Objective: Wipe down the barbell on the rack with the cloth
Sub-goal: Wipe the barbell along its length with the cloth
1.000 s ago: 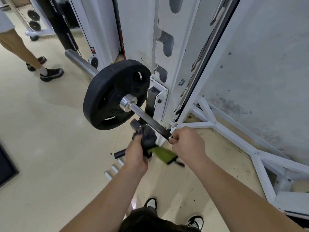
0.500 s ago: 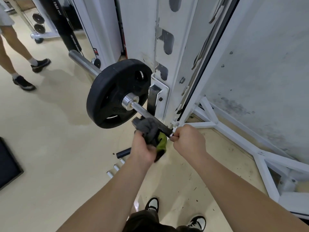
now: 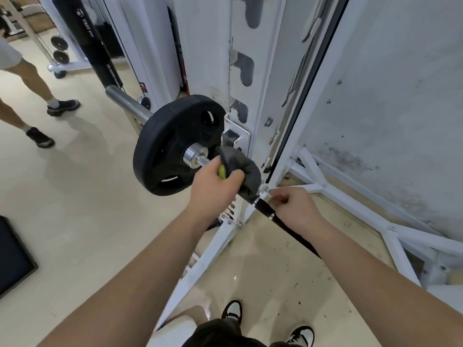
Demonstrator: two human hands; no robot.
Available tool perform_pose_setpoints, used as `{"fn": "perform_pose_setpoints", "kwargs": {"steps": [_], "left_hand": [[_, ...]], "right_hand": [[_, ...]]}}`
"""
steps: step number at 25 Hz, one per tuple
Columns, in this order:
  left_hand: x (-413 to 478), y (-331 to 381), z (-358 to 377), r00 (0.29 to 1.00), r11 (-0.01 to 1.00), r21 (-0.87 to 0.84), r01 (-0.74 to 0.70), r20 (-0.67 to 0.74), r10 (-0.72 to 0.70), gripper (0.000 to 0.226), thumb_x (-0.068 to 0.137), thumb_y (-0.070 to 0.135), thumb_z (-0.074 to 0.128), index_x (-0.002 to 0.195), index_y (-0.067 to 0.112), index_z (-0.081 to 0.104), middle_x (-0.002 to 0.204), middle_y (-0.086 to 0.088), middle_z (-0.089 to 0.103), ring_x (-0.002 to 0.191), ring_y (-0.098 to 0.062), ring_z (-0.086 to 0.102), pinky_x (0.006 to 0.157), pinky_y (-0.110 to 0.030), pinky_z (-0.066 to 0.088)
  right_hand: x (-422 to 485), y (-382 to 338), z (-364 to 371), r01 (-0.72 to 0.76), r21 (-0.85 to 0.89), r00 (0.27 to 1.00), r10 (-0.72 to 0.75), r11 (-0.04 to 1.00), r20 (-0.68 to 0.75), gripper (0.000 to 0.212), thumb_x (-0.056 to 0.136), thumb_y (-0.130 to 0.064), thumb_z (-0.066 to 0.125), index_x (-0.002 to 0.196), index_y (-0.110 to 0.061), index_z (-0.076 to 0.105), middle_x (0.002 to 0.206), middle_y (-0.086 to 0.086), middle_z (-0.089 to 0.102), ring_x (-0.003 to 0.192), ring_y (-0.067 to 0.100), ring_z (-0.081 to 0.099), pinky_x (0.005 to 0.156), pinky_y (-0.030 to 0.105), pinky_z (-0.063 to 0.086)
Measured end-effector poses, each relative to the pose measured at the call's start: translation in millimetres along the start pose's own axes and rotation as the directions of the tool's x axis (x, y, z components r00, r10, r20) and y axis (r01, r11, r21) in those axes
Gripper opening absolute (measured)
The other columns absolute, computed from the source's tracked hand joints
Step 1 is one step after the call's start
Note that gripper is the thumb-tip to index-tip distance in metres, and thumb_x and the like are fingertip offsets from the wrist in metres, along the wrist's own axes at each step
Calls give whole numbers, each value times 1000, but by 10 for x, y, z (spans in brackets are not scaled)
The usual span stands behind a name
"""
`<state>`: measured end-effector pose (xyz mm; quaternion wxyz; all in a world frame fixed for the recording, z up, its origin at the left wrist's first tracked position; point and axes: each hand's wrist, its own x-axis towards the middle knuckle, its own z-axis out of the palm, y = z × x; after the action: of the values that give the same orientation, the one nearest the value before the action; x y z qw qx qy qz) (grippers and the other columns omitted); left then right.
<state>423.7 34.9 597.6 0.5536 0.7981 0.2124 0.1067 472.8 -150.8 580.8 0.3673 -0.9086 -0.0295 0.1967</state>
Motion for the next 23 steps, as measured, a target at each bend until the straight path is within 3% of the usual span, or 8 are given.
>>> {"fn": "perform_pose_setpoints", "kwargs": {"steps": [2,5,7,12,14,17,21,23], "left_hand": [[95,-95,115,954,796,535,-282,241,176,23,82,39,56,92,20,65,88,4,65,89,-20,62,73,-36,54],[141,-165,424,940,530,779,-335,318,126,37,85,48,41,93,22,65,96,0,66,101,-30,52,88,-43,46],[133,21,640,918,538,754,-377,382,107,33,88,49,37,78,23,55,88,-1,65,99,-31,54,87,-41,45],[-201,21,797,678,456,536,-710,695,239,21,79,51,49,84,32,53,72,9,54,86,-28,56,85,-40,41],[18,11,713,783,532,624,-572,609,127,23,84,53,46,89,31,53,70,11,55,83,-23,56,97,-44,43],[38,116,944,899,652,674,-347,437,27,31,89,52,44,98,27,60,81,2,67,81,-26,66,75,-37,56],[-671,123,1330,655,589,427,-686,715,245,29,80,45,53,105,35,62,89,7,67,89,-24,64,65,-31,49],[-471,102,1140,637,612,398,-683,735,233,25,81,43,55,104,34,59,93,8,68,91,-24,63,66,-32,49]], "right_hand": [[-98,100,-73,-61,124,995,70,990,-67,27,95,-6,57,114,-17,75,103,1,75,102,19,67,87,26,47],[-220,303,-100,-106,196,988,126,975,-91,33,94,-4,52,108,-25,73,103,-4,73,103,15,67,81,22,45],[-279,386,-136,-134,212,980,161,968,-117,37,92,-1,49,109,-22,74,104,-2,73,99,15,66,77,22,44],[-440,599,-316,-156,184,953,197,971,-231,39,89,0,49,113,-20,73,105,1,72,100,19,64,77,25,44],[-516,724,-398,-179,165,939,218,970,-266,38,95,-5,48,120,-21,71,113,-3,70,109,17,62,90,26,44],[-621,830,-485,-171,156,926,213,973,-310,35,97,-8,48,118,-20,73,115,-5,70,110,16,62,92,25,43],[-759,865,-528,-141,83,923,161,987,-348,32,97,-8,48,114,-19,73,107,-5,70,97,14,60,77,22,41],[-806,911,-532,-145,70,931,160,987,-328,30,97,-11,51,115,-21,72,108,-6,69,98,15,62,75,20,41]]}}
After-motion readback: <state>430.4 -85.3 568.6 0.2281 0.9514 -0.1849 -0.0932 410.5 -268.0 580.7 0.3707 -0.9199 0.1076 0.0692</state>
